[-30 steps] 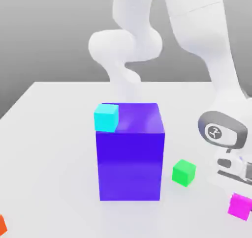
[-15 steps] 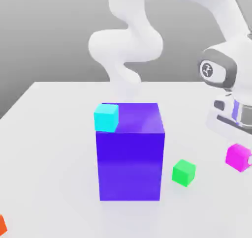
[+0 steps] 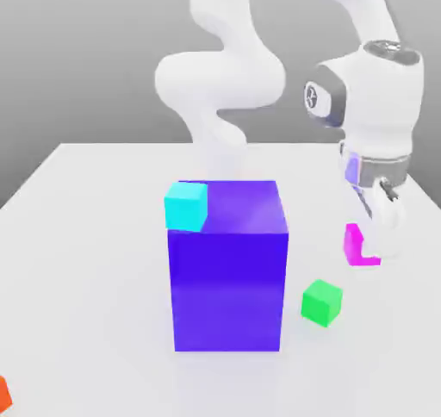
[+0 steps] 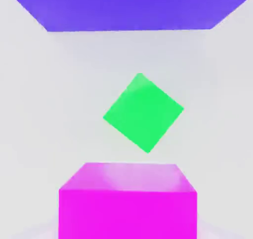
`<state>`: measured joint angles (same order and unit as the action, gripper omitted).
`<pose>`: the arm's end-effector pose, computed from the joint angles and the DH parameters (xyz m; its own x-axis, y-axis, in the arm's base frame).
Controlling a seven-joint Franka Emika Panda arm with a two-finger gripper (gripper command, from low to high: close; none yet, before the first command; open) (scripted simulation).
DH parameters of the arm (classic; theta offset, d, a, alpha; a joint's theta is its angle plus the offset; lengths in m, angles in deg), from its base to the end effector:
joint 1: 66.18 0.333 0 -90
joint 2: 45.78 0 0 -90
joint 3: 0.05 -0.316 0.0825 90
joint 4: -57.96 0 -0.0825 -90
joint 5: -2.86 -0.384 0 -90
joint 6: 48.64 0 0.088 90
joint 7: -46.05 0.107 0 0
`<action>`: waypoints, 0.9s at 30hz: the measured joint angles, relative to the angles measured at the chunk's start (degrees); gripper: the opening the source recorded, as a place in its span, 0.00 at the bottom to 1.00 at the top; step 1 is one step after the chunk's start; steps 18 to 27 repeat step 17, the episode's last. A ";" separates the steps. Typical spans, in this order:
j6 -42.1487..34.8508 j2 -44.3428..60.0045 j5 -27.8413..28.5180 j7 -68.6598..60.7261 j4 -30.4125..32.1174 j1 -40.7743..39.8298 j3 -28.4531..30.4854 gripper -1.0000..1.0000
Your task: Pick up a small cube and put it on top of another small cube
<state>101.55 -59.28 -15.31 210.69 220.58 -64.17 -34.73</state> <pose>0.3023 0.1970 0.2533 -0.8151 -0.5794 0.0005 -0.5792 0.8149 0.0224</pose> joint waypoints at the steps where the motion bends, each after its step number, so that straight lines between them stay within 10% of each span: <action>1: 0.41 -1.09 -2.17 0.70 1.09 -3.20 -3.32 0.00; 17: 8.25 1.17 -7.86 1.15 2.71 -61.55 -61.76 0.00; 27: 8.25 1.17 -7.86 1.15 2.71 -61.55 -61.76 0.00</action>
